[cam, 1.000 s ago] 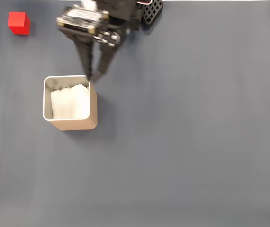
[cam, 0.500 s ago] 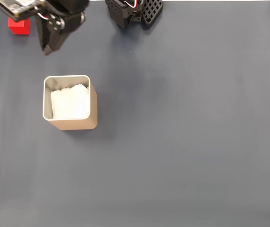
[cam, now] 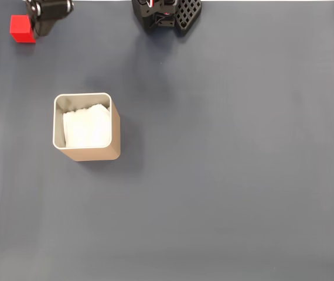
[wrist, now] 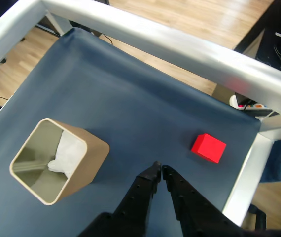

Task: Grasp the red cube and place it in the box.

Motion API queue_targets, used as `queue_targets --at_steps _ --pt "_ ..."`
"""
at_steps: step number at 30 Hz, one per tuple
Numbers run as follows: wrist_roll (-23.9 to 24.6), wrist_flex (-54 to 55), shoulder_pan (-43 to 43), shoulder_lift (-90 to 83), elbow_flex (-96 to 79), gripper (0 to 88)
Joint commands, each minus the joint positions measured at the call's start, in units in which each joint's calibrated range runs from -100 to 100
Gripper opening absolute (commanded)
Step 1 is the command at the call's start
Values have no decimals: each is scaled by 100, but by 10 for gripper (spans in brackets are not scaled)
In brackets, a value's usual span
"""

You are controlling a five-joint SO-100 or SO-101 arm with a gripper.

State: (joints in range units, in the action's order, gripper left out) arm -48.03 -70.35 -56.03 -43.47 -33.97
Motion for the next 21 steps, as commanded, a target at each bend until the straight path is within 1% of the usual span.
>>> queue_targets --at_steps 1,12,21 --pt "-44 14 -371 154 225 31" --pt "-147 244 -1145 690 279 38" --pt "73 474 -1663 907 362 242"
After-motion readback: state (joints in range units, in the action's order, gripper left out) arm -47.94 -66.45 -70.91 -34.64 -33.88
